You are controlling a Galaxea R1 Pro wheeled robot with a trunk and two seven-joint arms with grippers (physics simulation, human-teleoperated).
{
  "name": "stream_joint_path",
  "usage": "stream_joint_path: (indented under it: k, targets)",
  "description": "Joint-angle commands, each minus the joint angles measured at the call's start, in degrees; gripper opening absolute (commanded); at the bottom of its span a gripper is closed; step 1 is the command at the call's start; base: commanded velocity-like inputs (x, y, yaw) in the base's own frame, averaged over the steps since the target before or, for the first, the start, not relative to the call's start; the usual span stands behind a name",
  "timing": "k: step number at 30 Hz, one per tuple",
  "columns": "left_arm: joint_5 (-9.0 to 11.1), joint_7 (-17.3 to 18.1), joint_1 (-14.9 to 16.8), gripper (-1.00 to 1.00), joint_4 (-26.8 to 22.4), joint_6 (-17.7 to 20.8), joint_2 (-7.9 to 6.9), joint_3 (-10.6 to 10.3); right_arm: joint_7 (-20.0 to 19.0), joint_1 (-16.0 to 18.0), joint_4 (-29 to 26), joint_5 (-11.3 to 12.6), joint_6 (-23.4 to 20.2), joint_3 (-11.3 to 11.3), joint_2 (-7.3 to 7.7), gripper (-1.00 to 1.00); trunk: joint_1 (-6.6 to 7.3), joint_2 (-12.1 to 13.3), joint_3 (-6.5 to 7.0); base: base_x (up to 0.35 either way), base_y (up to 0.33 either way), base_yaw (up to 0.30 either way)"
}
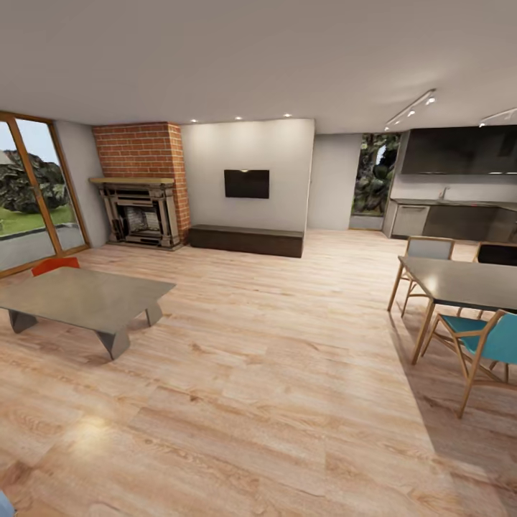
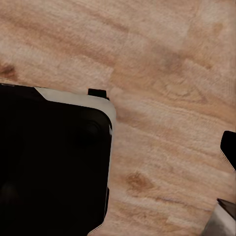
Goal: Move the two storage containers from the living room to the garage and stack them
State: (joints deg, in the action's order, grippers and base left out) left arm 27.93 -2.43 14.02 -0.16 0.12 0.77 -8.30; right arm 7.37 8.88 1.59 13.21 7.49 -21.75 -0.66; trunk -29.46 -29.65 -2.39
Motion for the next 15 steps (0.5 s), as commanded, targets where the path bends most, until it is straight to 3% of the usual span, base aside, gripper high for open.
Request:
stream_joint_path:
  k: [1,15]
  targets:
    - [0.46,-0.21,0.04,1.00,-0.02,0.01,0.02,-0.49,0.09,0.08,0.17,0.56,0.33,-0.49,-0.04,1.00,-0.05,-0.09,-0.11,0.322,0.000,0.000]
    - [0.46,-0.21,0.04,1.00,-0.02,-0.02,0.02,-0.49,0.09,0.08,0.17,0.49,0.33,-0.49,-0.04,1.00,-0.05,-0.09,-0.11,0.322,0.000,0.000]
